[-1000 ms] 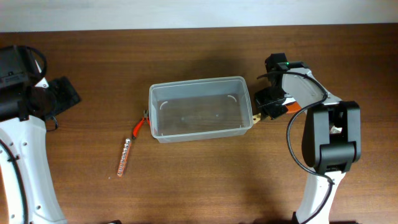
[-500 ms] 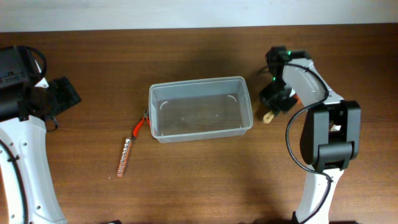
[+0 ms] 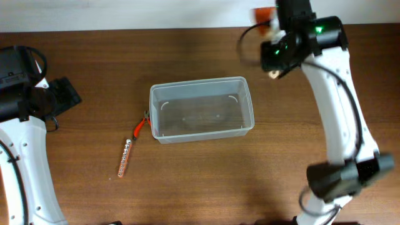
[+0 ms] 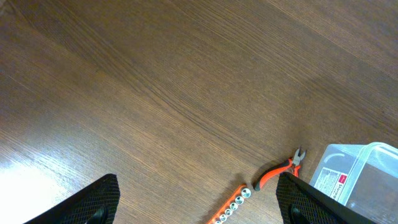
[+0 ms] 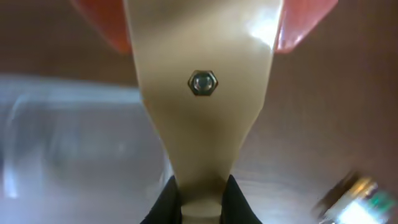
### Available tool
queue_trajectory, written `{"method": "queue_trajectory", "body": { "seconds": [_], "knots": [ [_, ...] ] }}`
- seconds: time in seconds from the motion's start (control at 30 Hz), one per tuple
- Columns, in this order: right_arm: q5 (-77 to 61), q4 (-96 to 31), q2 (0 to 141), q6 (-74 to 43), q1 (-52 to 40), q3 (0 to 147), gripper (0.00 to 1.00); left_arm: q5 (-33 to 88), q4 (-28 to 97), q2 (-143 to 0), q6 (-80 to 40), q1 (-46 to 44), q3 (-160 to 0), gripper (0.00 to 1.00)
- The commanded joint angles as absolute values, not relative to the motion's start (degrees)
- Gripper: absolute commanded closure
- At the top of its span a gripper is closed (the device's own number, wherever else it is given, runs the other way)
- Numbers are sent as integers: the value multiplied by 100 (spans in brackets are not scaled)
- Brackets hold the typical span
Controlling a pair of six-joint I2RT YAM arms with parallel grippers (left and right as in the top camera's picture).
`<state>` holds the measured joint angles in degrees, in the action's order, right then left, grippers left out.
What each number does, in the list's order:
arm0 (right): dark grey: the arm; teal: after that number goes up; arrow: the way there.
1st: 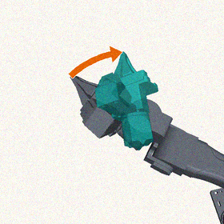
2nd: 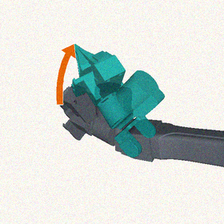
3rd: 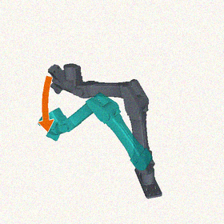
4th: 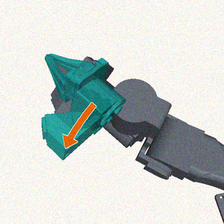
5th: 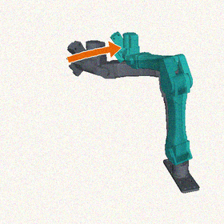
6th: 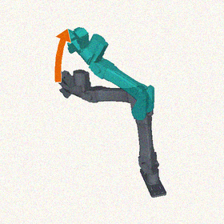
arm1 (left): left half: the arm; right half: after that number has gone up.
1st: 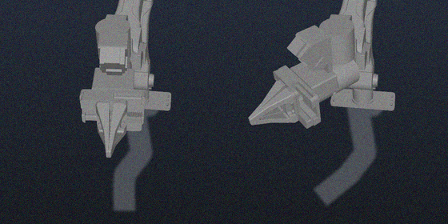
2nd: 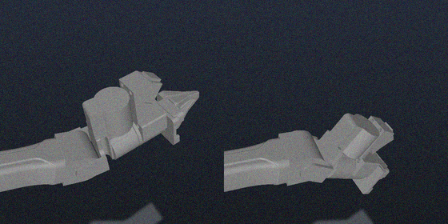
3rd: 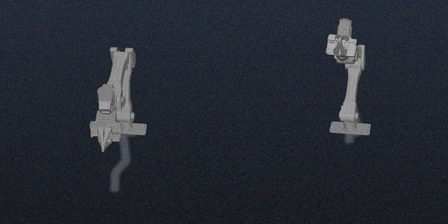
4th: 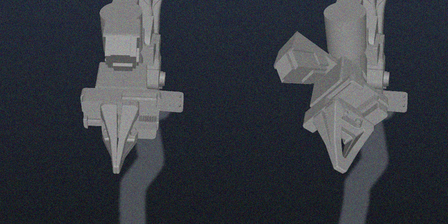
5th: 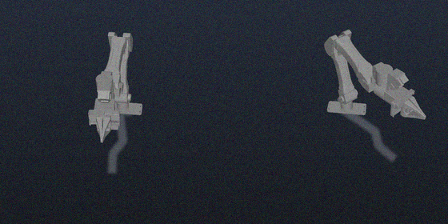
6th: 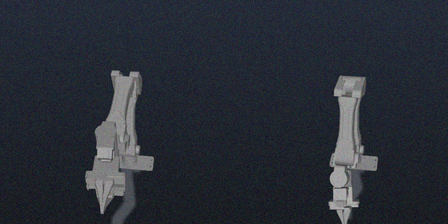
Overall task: Pack container
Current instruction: 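Carry the scraper over the container and lower it inside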
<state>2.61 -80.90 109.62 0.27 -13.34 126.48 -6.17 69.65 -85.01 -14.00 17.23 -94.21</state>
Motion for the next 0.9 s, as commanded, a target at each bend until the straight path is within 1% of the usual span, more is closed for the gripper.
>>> {"method": "queue_trajectory", "body": {
  "seconds": [0.0,0.07,0.2,0.4,0.47,0.87],
  "knots": [
    [-47,-8436,10674,2294,-1791,12774,96,-578,6967,-8495,-1450,1741,-9367,17],
    [-132,-8711,10676,2733,-2014,12768,96,-578,6969,-8495,-1450,1741,-9367,17],
    [-803,-8976,10774,3822,-2346,12632,96,-578,6969,-8495,-1450,1741,-9367,17],
    [-888,-8785,11056,5087,-2709,12154,96,-576,6973,-8495,-1450,1741,-9367,17],
    [-884,-8580,11179,5262,-2768,11915,96,-576,6978,-8495,-1450,1741,-9367,17],
    [-910,-6855,12038,5271,-2659,10433,96,-576,7032,-8495,-1450,1741,-9367,17]
  ]
}}
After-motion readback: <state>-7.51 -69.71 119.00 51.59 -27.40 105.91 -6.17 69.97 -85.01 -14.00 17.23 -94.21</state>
